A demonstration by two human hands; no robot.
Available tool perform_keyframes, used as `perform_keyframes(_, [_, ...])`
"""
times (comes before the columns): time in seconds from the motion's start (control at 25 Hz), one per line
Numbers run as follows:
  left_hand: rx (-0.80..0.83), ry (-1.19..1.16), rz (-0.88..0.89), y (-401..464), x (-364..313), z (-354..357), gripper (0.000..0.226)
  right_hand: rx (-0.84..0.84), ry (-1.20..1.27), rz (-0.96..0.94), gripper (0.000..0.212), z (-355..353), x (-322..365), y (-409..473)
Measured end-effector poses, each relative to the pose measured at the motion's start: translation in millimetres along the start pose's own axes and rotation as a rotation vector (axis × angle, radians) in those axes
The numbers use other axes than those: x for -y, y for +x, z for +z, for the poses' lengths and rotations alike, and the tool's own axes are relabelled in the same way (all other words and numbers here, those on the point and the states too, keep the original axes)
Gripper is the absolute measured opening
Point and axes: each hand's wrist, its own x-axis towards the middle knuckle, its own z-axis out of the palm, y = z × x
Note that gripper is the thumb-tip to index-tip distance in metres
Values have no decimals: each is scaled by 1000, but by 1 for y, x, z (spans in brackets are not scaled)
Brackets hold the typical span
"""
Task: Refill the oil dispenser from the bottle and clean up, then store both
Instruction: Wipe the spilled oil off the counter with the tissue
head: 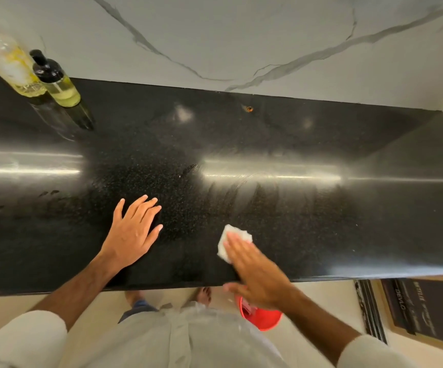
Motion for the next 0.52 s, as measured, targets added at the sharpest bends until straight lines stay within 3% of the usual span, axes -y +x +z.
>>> perform_keyframes(0.16, [32, 21, -5, 2, 1, -1, 58, -142, 67, 343, 101, -58, -108, 61])
perform_keyframes(0.28, [19, 22, 0, 1, -1, 0, 58, -192, 125, 465, 107, -89, -132, 128])
perform_keyframes(0.4, [2, -5, -1, 1, 0, 0, 57, -195, 75, 324, 105, -56, -78, 116])
perform_keyframes(0.52, [0, -3, -9, 1, -4, 0, 58, -83, 85, 93, 102, -4, -6, 31])
